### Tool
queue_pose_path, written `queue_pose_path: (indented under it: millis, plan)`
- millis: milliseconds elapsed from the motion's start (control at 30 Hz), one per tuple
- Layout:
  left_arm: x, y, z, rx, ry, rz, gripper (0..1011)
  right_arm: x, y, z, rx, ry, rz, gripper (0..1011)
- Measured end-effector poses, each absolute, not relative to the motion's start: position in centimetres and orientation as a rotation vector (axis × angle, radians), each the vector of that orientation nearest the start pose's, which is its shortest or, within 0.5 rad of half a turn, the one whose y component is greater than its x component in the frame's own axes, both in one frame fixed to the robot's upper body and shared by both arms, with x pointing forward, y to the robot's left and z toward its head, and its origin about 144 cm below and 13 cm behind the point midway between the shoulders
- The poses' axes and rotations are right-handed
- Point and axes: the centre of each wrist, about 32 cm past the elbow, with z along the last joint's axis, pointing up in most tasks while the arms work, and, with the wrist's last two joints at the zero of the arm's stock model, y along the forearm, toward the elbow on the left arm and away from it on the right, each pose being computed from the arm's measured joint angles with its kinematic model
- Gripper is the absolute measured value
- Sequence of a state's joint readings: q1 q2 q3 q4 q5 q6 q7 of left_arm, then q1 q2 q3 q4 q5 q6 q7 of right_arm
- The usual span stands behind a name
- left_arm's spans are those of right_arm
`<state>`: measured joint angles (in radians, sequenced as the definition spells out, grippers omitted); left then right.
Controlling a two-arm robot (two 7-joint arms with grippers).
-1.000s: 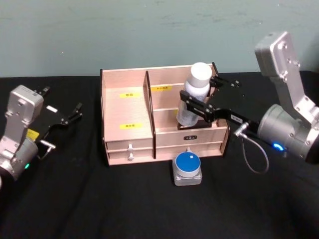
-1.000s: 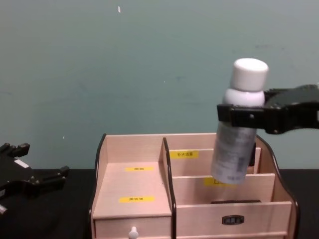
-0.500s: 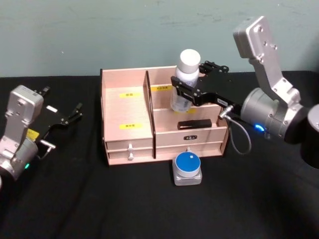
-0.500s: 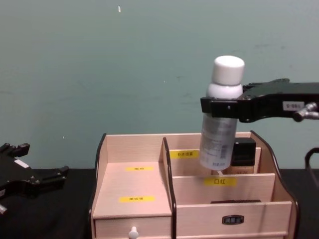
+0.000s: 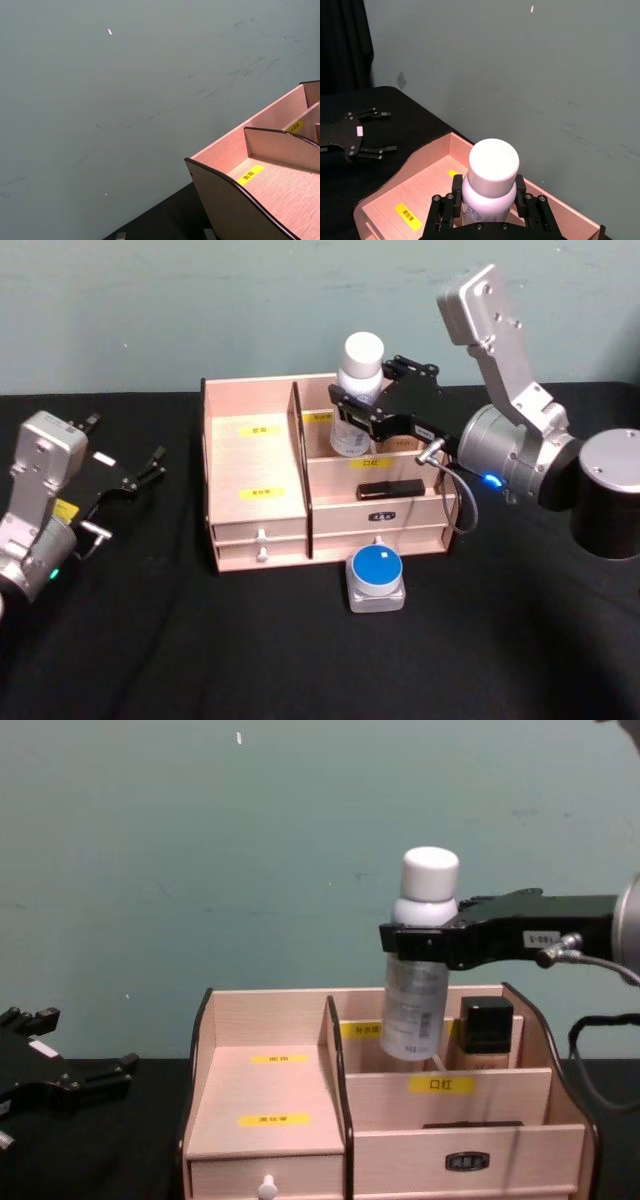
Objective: Pick up the facial cleanser and watermelon frost from the table and place them into the tiered storage box.
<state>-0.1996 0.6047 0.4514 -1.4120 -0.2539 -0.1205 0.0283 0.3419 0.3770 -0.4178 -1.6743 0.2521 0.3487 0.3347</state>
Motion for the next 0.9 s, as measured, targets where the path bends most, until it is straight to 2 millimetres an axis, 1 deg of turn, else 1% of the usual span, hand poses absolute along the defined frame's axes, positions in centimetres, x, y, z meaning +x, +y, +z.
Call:
queue_pose_path:
  millis: [233,400,900]
  plan:
    - [48.9,31.0,114.0,0.304,-0.285,1.248,1001,52.4,-19.6,125.4,-0.226,-0.11,-0.866,611]
    - [48.9,31.0,114.0,0.304,-0.285,1.248,1001,52.8,-19.3,125.0,-0.232,-0.107,-0.87,611]
    - [48.9,31.0,114.0,0.304,-0.285,1.248,1001,53.4,-18.8,124.2,-0.238,-0.099,-0.866,611]
